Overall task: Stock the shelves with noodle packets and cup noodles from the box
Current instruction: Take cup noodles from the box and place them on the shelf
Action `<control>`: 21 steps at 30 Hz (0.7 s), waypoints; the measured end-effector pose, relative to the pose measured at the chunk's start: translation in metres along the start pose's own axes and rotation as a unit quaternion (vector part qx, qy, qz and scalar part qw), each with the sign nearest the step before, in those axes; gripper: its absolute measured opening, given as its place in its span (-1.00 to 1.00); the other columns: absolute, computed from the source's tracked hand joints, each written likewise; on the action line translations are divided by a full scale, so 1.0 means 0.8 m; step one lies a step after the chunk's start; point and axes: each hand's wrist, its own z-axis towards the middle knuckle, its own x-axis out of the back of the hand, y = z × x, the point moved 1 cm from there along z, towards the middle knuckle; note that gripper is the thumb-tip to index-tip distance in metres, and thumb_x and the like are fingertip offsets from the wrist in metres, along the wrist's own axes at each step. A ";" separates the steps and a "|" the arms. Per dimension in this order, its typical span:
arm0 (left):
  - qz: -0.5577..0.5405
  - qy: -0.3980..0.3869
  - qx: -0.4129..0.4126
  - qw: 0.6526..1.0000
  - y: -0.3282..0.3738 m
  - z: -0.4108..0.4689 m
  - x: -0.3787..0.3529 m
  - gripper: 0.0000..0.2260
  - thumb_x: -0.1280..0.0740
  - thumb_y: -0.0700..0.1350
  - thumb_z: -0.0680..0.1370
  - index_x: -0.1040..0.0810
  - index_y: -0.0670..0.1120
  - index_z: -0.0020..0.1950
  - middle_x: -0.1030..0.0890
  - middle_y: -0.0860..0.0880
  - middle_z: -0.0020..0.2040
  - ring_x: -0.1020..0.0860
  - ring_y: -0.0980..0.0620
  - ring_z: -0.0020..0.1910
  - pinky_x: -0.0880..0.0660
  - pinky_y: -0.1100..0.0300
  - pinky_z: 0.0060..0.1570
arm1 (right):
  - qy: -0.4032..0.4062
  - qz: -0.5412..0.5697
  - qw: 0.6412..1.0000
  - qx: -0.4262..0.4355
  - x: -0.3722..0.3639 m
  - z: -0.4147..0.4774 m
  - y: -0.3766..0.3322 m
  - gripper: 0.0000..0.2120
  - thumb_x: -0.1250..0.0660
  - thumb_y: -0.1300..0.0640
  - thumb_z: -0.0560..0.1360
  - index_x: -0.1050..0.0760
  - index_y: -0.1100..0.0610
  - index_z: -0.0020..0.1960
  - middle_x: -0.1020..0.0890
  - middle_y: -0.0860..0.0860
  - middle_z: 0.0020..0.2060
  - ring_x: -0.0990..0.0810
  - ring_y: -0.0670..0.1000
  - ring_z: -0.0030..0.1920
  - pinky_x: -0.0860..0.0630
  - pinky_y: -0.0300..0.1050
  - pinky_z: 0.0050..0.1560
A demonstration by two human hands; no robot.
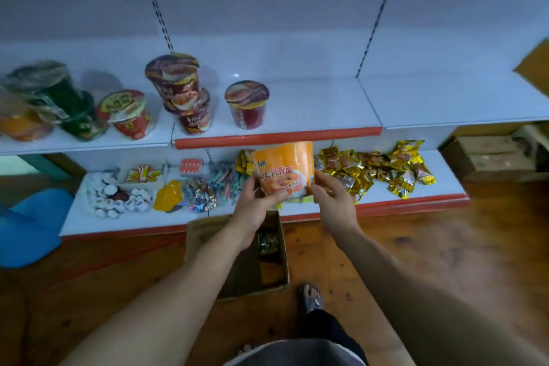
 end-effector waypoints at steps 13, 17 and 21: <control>0.080 0.058 -0.073 0.992 0.088 0.125 -0.107 -0.11 -0.59 -0.10 0.37 -0.13 0.16 0.55 -0.43 0.05 0.40 -0.44 0.01 0.35 -0.43 -0.07 0.33 | -0.049 0.037 0.998 0.030 0.098 0.164 -0.064 -0.84 -0.25 0.06 0.60 -0.57 -0.15 0.07 -0.60 -0.27 -0.08 -0.54 -0.18 -0.01 -0.40 -0.18 0.00; 0.093 0.089 -0.070 0.989 0.091 0.165 -0.131 -0.21 -0.55 -0.17 0.41 -0.13 0.19 0.43 -0.40 0.07 0.35 -0.41 -0.01 0.37 -0.41 -0.11 0.36 | -0.077 0.038 0.996 0.005 0.101 0.219 -0.068 -0.51 -0.06 -0.31 0.60 -0.53 -0.06 0.29 -0.59 -0.10 0.09 -0.51 -0.06 0.11 -0.37 -0.08 0.13; 0.067 0.081 -0.068 0.992 0.094 0.202 -0.148 -0.25 -0.52 -0.23 0.44 -0.13 0.13 0.43 -0.40 0.06 0.37 -0.43 0.02 0.34 -0.44 -0.04 0.33 | -0.102 0.037 0.994 -0.020 0.096 0.269 -0.071 -0.32 -0.05 -0.53 0.43 -0.50 -0.13 0.31 -0.60 -0.07 0.20 -0.54 -0.01 0.19 -0.42 0.06 0.24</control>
